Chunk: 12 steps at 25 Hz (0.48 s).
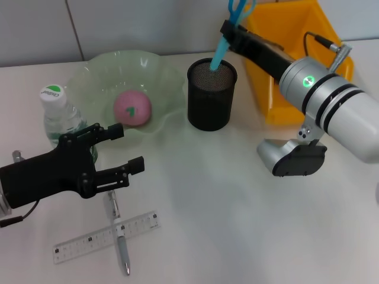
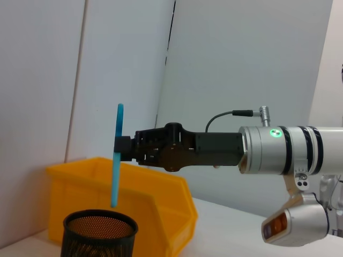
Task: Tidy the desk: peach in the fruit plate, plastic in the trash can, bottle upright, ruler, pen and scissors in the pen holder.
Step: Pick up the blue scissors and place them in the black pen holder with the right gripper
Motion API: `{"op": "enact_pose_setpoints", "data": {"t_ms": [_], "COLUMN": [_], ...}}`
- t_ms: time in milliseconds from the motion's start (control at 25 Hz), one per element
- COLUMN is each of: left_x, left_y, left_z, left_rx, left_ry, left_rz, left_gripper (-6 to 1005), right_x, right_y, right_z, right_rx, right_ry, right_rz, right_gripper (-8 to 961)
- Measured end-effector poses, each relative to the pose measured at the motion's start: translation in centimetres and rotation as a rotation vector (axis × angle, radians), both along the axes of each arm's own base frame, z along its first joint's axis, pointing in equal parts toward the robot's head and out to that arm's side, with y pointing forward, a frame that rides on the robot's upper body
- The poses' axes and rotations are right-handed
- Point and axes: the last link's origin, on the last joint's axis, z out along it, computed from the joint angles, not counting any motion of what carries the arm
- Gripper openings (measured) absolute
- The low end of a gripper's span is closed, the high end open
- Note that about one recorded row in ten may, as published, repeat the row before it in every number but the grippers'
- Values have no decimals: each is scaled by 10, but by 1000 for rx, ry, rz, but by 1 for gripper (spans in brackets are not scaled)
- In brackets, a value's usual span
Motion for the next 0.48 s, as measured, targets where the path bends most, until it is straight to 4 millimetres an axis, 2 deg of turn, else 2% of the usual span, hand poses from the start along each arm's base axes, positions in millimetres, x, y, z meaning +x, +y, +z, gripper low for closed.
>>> {"op": "enact_pose_setpoints", "data": {"t_ms": [480], "left_x": [-2], "left_y": [-2], "left_z": [0], "left_rx": [5], "left_ry": [2], "left_rz": [2], "left_gripper": [805], "right_x": [15], "right_y": [4], "right_z": [-11], "right_rx": [28], "right_ry": [-117], "right_rz": [62], "right_gripper": [242]}}
